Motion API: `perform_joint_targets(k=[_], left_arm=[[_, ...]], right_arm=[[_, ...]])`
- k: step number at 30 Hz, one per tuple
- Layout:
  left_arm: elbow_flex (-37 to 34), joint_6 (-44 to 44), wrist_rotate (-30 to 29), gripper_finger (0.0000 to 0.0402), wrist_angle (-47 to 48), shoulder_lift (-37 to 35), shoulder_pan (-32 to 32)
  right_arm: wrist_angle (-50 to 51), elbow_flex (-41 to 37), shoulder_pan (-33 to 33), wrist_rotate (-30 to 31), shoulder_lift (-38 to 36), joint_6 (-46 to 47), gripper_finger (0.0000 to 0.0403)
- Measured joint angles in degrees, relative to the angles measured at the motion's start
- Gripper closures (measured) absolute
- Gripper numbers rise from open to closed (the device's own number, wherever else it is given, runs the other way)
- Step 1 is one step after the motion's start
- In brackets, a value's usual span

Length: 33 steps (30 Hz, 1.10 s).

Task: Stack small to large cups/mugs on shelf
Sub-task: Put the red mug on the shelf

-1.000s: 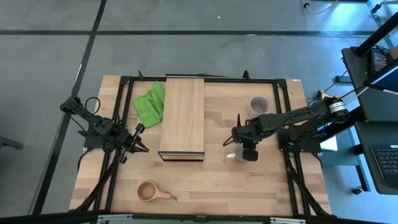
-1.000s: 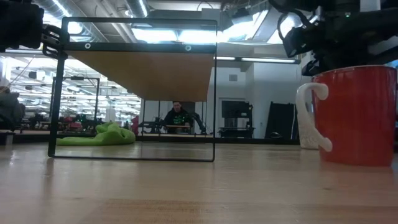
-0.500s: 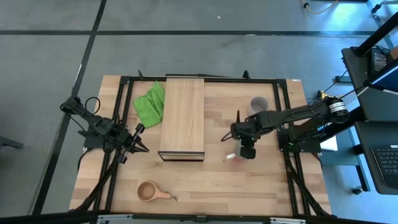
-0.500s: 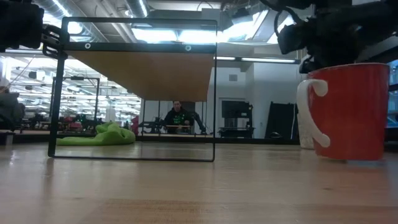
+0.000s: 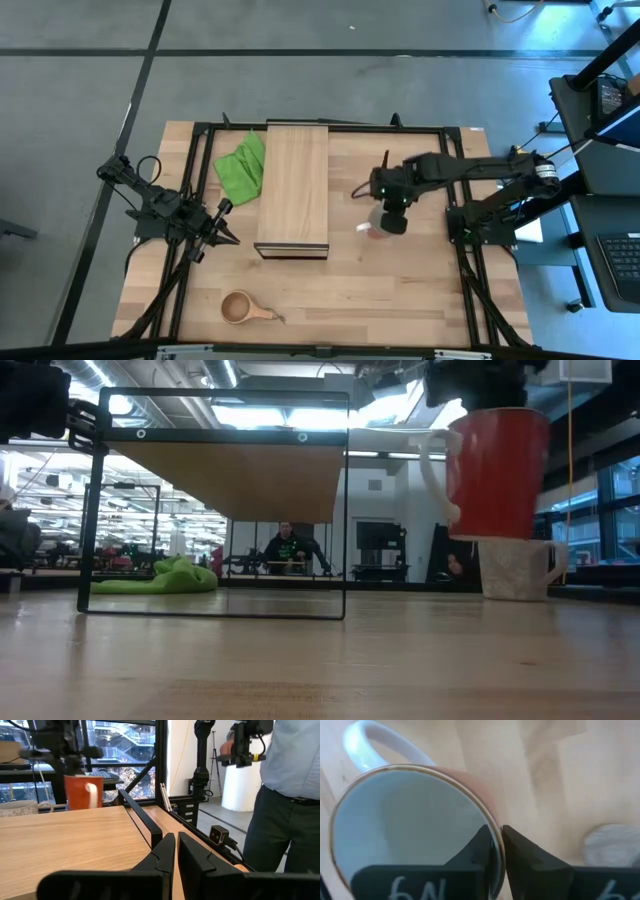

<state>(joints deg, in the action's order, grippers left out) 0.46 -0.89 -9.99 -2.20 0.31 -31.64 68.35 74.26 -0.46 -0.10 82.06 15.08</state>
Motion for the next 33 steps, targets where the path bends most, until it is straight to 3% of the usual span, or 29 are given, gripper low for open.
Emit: perform_joint_targets(k=[8,14,33], left_arm=[[0.01,0.0,0.01,0.0388,0.0,-0.01,0.0],[0.01,0.0,0.01,0.0388,0.0,0.01,0.0],[0.01,0.0,0.01,0.0388,0.0,-0.01,0.0]], right_arm=[[1.13,7.38,-4.99,0.93,0.34,-0.6,0.0371],[1.9,14.57,-7.32,1.24,4.54,-3.04,0.037],[14.61,59.1,-13.48,3.48,30.18,-11.13,0.0365]])
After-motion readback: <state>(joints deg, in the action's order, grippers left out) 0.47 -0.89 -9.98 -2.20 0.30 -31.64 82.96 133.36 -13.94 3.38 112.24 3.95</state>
